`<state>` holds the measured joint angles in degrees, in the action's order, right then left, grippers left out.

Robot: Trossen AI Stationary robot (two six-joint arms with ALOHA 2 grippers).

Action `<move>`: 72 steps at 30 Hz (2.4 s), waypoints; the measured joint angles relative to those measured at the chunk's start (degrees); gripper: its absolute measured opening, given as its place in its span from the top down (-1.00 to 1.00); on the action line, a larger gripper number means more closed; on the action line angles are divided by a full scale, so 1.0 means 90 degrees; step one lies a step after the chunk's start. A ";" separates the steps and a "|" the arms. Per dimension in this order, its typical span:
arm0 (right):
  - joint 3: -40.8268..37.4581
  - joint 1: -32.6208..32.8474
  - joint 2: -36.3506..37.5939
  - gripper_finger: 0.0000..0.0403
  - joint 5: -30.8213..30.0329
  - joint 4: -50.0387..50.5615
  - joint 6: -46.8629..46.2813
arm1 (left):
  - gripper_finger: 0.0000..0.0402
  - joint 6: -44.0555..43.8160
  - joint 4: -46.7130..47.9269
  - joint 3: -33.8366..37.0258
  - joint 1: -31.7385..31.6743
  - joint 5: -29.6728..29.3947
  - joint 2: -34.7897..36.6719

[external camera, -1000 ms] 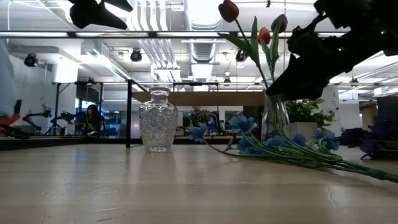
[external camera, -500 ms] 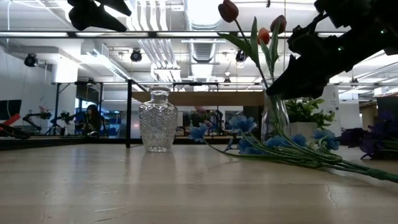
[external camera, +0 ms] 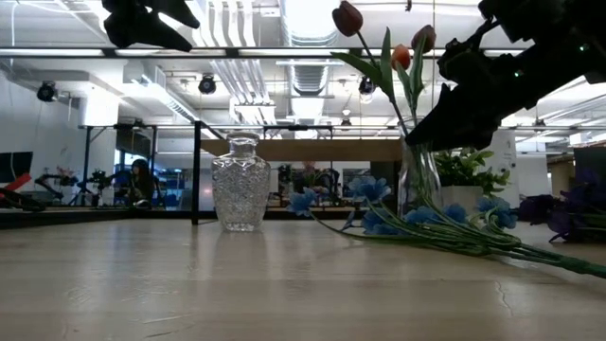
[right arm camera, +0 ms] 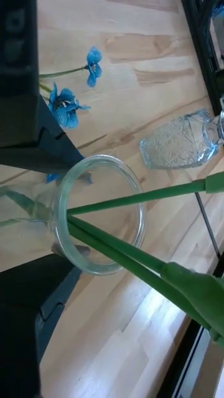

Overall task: Pick and place flowers into a vace then onto a shelf
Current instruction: Put the right transparent vase with flowers on the shelf

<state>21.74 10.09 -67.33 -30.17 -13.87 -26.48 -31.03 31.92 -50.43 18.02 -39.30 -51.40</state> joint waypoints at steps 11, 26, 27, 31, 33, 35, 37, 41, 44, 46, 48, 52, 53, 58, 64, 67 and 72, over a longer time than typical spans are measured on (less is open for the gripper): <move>0.0232 0.0005 0.0275 0.07 -0.0170 -0.0010 0.0542 | -0.33 -0.0009 -0.0035 0.0012 0.0001 0.0000 0.0000; 0.1500 -0.0108 0.0370 0.07 -0.0168 0.0972 0.1347 | -0.33 -0.0010 -0.0023 0.0022 0.0002 0.0001 0.0000; 0.1641 -0.0146 0.0370 0.07 -0.0168 0.1186 0.1356 | -0.33 -0.0010 -0.0022 0.0022 0.0002 0.0001 0.0000; 0.2233 -0.0311 0.0370 0.07 -0.0167 0.1885 0.1379 | -0.33 -0.0010 -0.0019 0.0024 0.0002 0.0001 0.0000; 0.2498 -0.0393 0.0370 0.07 -0.0157 0.2085 0.1485 | -0.33 -0.0007 -0.0017 0.0027 0.0002 0.0001 0.0000; 0.2743 -0.0485 0.0370 0.07 -0.0142 0.2229 0.1549 | -0.33 -0.0007 -0.0017 0.0027 0.0002 0.0001 0.0000; 0.2990 -0.0593 0.0370 0.07 -0.0114 0.2412 0.1616 | -0.33 -0.0010 -0.0015 0.0031 0.0002 0.0001 0.0000; 0.3479 -0.0874 0.0370 0.07 -0.0081 0.2976 0.1639 | -0.33 -0.0007 -0.0015 0.0052 0.0002 0.0001 0.0000; 0.3792 -0.1147 0.0370 0.07 0.0015 0.3382 0.1643 | -0.33 -0.0008 -0.0016 0.0100 0.0001 0.0002 0.0000; 0.3966 -0.1364 0.0370 0.07 0.0227 0.3503 0.1639 | -0.33 -0.0009 -0.0033 0.0134 0.0002 0.0002 0.0000; 0.4072 -0.1598 0.0370 0.07 0.0460 0.3531 0.1639 | -0.33 -0.0008 -0.0042 0.0143 0.0002 0.0003 -0.0001; 0.4209 -0.2017 0.0370 0.07 0.0759 0.3568 0.1652 | -0.33 -0.0007 -0.0051 0.0143 0.0002 0.0003 -0.0002; 0.4236 -0.2103 0.0370 0.07 0.0797 0.3565 0.1668 | -0.33 -0.0007 -0.0051 0.0143 0.0002 0.0003 -0.0002; 0.4328 -0.2509 0.0348 0.07 0.1170 0.3526 0.1805 | -0.33 -0.0007 -0.0056 0.0143 0.0002 0.0003 -0.0002; 0.4539 -0.2923 -0.0047 0.07 0.1577 0.3468 0.1863 | -0.33 -0.0007 -0.0092 0.0143 0.0001 0.0003 -0.0002; 0.4742 -0.3049 -0.0363 0.07 0.1598 0.3479 0.2036 | -0.33 -0.0006 -0.0148 0.0143 0.0001 0.0003 -0.0002; 0.5221 -0.3337 -0.0924 0.07 0.1832 0.3439 0.2218 | -0.33 -0.0005 -0.0165 0.0143 0.0001 0.0003 -0.0002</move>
<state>68.73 -19.94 -75.65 -13.68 17.08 -6.51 -31.07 30.44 -49.15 18.03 -39.27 -51.42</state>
